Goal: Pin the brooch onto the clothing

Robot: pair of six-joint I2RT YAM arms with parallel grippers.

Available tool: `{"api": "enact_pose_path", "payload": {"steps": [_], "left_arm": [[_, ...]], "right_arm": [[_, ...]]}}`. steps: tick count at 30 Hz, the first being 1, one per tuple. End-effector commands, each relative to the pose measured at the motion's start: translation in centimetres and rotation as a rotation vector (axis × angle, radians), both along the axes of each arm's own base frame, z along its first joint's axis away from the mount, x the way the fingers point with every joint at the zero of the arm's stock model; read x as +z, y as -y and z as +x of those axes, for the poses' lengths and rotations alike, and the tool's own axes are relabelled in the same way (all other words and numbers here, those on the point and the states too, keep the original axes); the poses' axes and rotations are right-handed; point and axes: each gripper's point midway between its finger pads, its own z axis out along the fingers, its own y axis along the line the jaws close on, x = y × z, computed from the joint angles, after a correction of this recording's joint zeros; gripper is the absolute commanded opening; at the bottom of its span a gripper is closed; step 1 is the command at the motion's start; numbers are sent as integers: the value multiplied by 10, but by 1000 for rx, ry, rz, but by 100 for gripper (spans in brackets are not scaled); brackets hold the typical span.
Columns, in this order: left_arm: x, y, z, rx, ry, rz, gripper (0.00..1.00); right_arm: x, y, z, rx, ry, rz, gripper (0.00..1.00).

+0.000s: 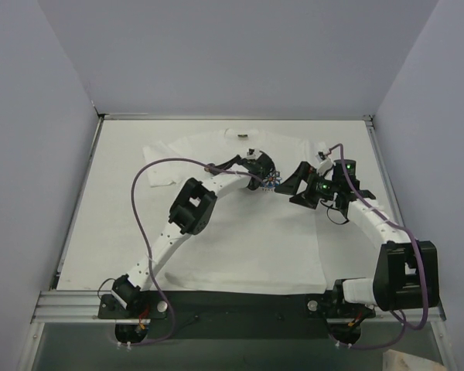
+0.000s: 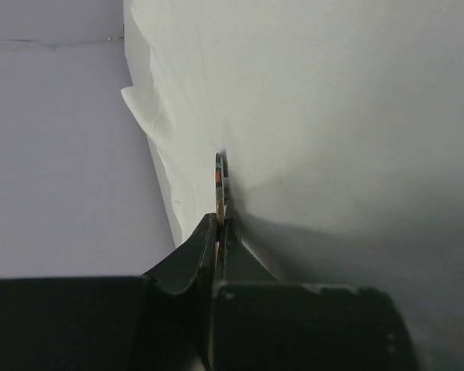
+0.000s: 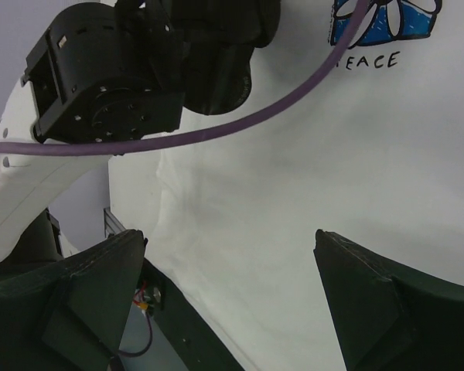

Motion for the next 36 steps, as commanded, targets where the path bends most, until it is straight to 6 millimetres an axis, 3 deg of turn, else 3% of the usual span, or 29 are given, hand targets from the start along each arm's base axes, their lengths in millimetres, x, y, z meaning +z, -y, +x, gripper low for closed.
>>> {"api": "enact_pose_path", "payload": {"steps": [1, 12, 13, 19, 21, 28, 29, 31, 32, 33, 36], "left_arm": [[11, 34, -4, -54, 43, -40, 0], [38, 63, -3, -66, 67, -376, 0], [34, 65, -3, -73, 48, -407, 0], [56, 76, 1, -75, 67, -633, 0], [52, 80, 0, -83, 45, -700, 0], [51, 79, 3, -57, -24, -965, 0], [43, 75, 4, -46, -50, -1006, 0], [50, 75, 4, -37, -50, -1084, 0], [41, 70, 5, -29, -73, -1127, 0], [51, 69, 5, -30, -59, -1175, 0], [56, 65, 7, -63, -71, -1291, 0]], "right_arm": [[18, -4, -1, 21, 67, 29, 98], [24, -4, -3, 22, 86, 34, 98], [27, -4, -3, 23, 93, 35, 98], [39, -5, -3, 16, 125, 48, 98], [46, -7, -3, 15, 147, 64, 98], [54, -7, -3, 21, 165, 74, 98], [54, -8, -2, 22, 168, 76, 98], [55, -9, -2, 25, 173, 78, 98], [55, -9, -2, 27, 171, 79, 98], [57, -9, -1, 27, 177, 79, 98], [55, -12, 1, 37, 173, 72, 98]]}}
